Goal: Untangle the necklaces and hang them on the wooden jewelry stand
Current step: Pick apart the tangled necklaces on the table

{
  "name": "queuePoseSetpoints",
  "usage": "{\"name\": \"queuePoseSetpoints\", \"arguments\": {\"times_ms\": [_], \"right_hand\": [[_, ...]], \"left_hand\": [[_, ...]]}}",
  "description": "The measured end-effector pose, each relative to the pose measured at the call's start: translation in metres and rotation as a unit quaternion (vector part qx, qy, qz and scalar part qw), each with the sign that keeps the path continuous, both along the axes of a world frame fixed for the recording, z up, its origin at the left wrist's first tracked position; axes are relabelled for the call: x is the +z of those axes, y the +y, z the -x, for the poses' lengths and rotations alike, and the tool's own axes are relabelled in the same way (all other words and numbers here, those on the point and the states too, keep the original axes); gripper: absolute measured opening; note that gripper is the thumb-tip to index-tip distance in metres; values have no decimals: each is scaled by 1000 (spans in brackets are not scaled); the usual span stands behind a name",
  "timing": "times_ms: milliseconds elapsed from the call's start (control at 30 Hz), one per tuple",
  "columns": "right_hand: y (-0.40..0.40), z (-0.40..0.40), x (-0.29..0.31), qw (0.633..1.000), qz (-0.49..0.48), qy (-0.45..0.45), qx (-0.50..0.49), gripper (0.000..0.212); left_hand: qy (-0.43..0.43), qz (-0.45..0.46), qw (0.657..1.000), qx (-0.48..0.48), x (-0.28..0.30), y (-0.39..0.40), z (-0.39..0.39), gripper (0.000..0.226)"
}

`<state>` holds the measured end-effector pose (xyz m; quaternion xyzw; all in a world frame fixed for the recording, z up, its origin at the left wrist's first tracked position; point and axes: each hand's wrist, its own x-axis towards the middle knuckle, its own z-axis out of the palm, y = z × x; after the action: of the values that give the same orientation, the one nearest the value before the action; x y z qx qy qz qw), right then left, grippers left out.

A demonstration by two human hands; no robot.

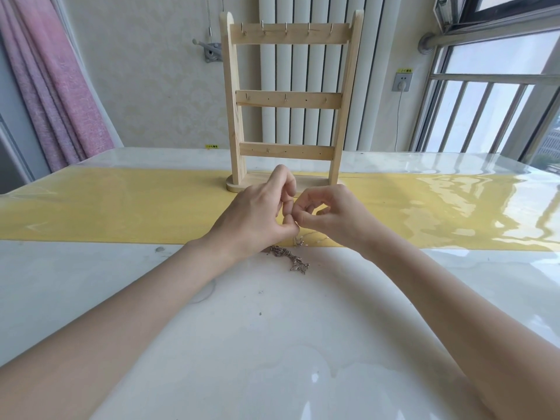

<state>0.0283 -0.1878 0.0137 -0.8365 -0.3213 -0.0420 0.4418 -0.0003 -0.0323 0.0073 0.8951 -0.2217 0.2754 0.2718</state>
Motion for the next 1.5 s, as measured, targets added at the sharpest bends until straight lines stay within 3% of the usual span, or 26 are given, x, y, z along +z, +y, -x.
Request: {"name": "queuePoseSetpoints", "arguments": {"times_ms": [300,567,733,1033,1200,1333,1500], "right_hand": [[-3,2,4,994,-93,57,20,17],[-3,4,8,988,-126,81,29,19],[-1,4,8,995,-89,44,6,15],[-2,3,4,992,-96,81,16,16],[-2,0,1,984,-127,116,42,26],[-2,1,2,982,-142,117,41,22],[-1,3,4,983,-140,115,27,18]], "left_hand": [[-47,40,998,8,-1,-2,-1,39],[19,209,978,-12,2,-8,-3,42],[38,197,980,-9,1,-7,-3,43],[27,167,985,-19,-2,-6,-1,42],[73,268,959,-54,-1,-9,-3,33],[118,361,922,-75,1,-13,-4,30],[145,397,902,-84,2,-14,-4,29]]}}
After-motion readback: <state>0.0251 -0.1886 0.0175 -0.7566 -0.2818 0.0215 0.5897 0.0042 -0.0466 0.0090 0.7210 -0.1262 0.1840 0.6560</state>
